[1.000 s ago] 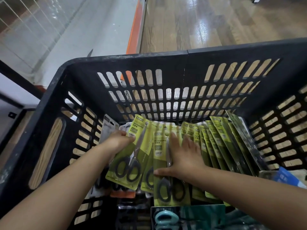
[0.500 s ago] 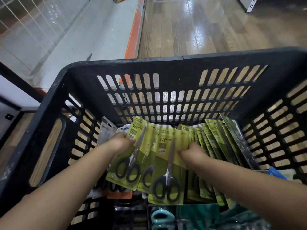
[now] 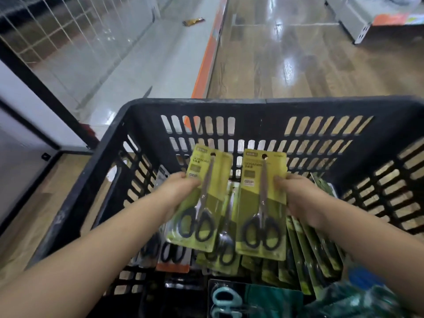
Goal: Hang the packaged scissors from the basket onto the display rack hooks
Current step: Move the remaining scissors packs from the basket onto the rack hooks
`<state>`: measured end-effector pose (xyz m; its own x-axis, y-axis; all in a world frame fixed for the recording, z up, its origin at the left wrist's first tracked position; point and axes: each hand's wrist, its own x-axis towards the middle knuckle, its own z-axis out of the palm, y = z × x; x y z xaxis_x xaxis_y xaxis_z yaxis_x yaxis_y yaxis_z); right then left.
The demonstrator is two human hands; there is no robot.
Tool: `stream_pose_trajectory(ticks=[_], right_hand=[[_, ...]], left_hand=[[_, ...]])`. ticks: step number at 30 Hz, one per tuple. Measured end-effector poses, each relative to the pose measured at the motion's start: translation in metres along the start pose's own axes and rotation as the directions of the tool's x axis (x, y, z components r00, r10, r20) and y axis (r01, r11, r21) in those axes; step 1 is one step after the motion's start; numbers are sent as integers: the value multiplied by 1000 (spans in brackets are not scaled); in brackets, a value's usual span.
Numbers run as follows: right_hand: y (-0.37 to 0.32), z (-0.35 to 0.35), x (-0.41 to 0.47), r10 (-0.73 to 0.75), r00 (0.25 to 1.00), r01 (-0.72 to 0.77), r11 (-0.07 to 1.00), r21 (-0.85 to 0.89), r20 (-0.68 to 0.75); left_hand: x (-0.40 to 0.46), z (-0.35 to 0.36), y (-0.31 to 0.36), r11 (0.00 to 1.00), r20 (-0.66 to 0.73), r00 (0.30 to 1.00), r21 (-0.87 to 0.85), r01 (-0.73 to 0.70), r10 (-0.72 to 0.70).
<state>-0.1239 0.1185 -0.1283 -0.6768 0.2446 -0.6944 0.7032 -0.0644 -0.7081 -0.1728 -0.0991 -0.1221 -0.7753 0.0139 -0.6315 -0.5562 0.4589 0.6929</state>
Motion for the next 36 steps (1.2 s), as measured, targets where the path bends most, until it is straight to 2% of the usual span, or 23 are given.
stream_pose_trajectory(ticks=[5,8,11,14,17,21,24,27,30,33,36], right_hand=[[21,-1,18,-1,1000,1,987,-158,0],[36,-4,23,19,1000,-15,970,-242,17],[46,-3,18,142,989,-130,963,-238,31],[40,1,6,268,963,-263,921,-287,-22],[5,6,-17,302,953,-290,892,-346,-19],[-77,8,-72,265,963,-231,899,-373,41],[-168,6,-125,199,978,-161,903,-398,57],[-279,5,-188,46,994,-2,912,-411,96],[-386,11,-259,-115,983,157,931,-329,145],[-481,15,-341,-272,924,336,913,-231,269],[-549,15,-420,-425,797,519,845,-128,428]], left_hand=[[1,15,-9,999,47,999,-39,29,-27],[-9,23,-20,994,48,993,-29,106,-104],[-24,25,-25,975,58,974,-22,221,-220],[-37,16,-18,955,63,955,-43,292,-289],[-65,3,9,942,60,944,-68,328,-324],[-113,-29,67,939,25,948,-129,318,-317],[-159,-71,135,950,-21,966,-186,251,-259],[-214,-125,220,967,-114,979,-212,141,-167],[-278,-177,308,969,-215,973,-246,30,-84],[-353,-226,391,953,-329,944,-282,-114,15],[-429,-265,448,931,-485,868,-257,-261,109]])
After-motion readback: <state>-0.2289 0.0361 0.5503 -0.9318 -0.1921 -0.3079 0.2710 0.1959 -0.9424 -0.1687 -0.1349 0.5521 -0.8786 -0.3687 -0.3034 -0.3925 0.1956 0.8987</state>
